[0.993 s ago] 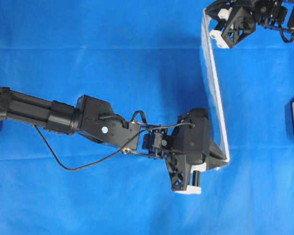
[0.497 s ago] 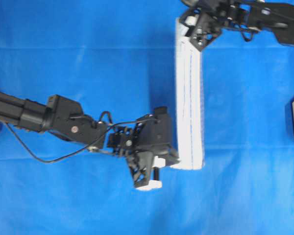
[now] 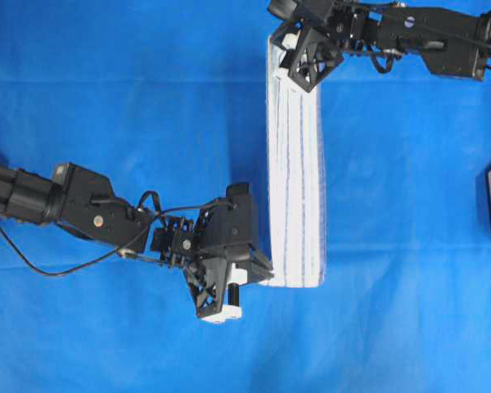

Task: Fold the blue towel.
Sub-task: 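Lay the strip down vertically in the center with both grippers, then open both grippers and retract them to the sides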

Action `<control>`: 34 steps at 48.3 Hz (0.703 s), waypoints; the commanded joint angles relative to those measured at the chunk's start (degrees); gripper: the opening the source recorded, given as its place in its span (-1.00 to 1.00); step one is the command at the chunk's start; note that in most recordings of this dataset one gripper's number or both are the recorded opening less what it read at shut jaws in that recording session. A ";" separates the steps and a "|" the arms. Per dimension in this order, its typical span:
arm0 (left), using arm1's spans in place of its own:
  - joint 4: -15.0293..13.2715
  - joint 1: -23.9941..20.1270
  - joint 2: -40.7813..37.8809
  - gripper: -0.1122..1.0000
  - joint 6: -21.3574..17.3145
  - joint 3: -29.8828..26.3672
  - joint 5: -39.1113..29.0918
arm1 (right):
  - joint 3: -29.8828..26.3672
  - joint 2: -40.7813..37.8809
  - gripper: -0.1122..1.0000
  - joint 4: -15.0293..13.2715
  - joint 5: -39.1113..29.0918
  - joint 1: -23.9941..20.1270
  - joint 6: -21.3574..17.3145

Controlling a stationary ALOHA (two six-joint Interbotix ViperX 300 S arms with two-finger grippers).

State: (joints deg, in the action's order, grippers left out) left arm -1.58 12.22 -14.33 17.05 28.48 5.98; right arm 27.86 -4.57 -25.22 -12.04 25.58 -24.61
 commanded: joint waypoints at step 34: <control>0.00 -1.85 16.87 0.41 -3.69 7.73 -9.40 | 7.38 12.30 0.22 0.09 -0.09 -1.85 0.18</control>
State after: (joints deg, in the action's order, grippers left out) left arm -1.58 11.25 -1.67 13.80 35.60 -3.78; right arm 33.93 3.25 -25.14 -12.74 24.70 -24.43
